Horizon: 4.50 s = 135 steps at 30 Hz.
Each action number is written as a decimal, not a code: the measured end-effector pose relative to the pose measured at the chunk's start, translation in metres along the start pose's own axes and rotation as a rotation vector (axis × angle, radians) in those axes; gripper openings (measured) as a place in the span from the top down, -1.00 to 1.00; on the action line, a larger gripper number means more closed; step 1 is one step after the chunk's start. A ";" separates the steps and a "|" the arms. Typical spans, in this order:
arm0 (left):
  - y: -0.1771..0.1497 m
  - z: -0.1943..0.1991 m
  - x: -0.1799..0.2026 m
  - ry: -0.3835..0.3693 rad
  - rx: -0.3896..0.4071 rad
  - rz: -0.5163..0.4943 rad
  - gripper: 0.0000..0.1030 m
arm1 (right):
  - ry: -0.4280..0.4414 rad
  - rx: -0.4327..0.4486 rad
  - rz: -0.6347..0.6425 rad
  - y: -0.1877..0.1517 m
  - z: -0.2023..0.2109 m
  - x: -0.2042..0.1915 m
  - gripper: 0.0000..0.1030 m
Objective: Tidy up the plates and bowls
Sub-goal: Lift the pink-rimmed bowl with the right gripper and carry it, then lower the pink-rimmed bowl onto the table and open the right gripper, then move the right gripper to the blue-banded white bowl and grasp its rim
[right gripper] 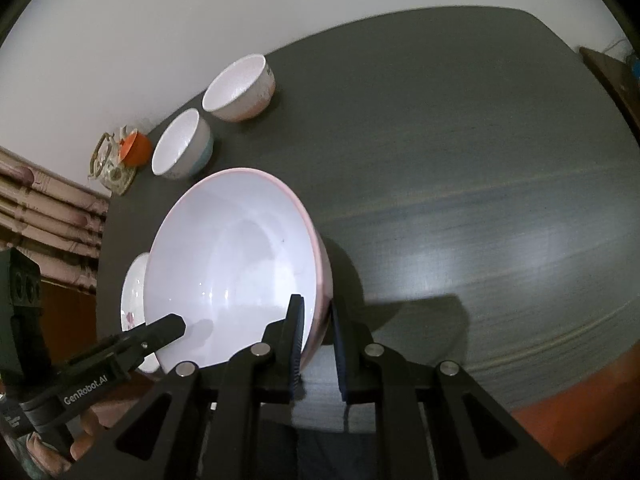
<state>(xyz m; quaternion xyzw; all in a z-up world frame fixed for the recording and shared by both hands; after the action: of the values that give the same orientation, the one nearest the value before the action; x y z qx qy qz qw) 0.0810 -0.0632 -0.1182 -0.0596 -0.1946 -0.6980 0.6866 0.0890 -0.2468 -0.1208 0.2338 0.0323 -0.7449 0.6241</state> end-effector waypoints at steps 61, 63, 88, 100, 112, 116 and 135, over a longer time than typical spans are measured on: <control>-0.024 0.001 -0.030 0.103 0.114 -0.017 0.28 | -0.028 0.079 0.033 -0.005 0.017 -0.002 0.48; -0.023 0.004 -0.030 0.120 0.127 -0.029 0.27 | -0.020 0.080 0.045 -0.002 0.016 -0.006 0.47; 0.004 0.033 -0.038 0.136 0.212 -0.049 0.18 | -0.019 0.149 0.277 0.029 0.020 -0.079 0.00; 0.027 0.050 -0.080 0.221 0.270 -0.021 0.02 | 0.023 0.101 0.296 0.053 0.001 -0.127 0.00; 0.086 0.060 -0.133 0.212 0.308 0.098 -0.23 | 0.038 0.047 0.256 0.096 -0.046 -0.159 0.00; 0.113 0.053 -0.147 0.169 0.292 0.143 -0.23 | 0.066 0.049 0.208 0.119 -0.062 -0.163 0.00; 0.218 -0.011 -0.176 0.019 0.203 0.329 -0.11 | 0.026 -0.004 0.083 0.193 -0.147 -0.161 0.00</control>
<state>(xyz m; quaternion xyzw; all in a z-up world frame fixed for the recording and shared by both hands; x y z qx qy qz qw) 0.3056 0.1021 -0.1485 -0.0142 -0.2452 -0.5536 0.7958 0.3346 -0.0919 -0.1421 0.2432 0.0321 -0.7151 0.6546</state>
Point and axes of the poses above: each gripper's, at about its wrist camera, not at the fingertips, and z roughly against the way its jaws point, x to its right, y to its top, the point moved 5 cm from there along -z, roughly the way its jaws point, and after that the axes turned 2 degrees about z, right-handed, at the moved point
